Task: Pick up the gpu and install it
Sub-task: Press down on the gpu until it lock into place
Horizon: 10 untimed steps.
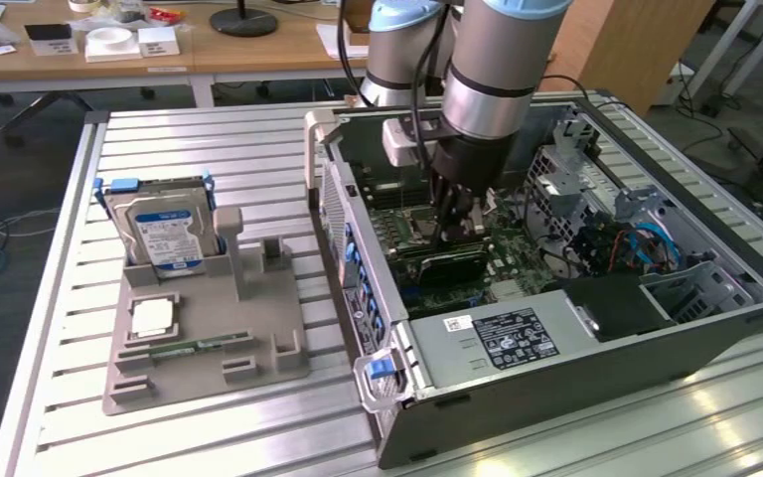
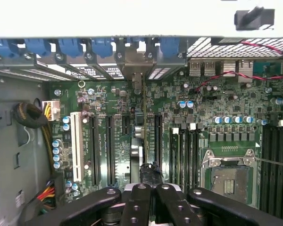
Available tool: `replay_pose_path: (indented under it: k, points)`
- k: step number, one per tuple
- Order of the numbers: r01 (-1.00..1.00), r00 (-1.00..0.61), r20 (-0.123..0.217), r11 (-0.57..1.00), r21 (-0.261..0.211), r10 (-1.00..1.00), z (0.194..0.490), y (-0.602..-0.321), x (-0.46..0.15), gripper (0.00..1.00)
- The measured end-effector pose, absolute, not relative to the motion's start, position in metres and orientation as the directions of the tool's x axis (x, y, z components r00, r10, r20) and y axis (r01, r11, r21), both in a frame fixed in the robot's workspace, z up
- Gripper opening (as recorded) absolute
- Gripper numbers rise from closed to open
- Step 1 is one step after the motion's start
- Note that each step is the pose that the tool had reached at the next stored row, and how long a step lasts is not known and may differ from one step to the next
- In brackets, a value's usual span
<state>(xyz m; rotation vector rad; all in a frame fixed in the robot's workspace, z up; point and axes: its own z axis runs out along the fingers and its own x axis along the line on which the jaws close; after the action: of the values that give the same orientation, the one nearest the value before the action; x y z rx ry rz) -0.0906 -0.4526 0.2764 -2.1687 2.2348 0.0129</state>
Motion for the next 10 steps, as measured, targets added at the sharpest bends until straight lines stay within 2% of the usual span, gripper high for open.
replay_pose_path:
  k: [10]
  points:
    - [-0.999, -0.03, -0.025, 0.03, -0.014, -0.999, 0.298, -0.452, -0.091, 0.11]
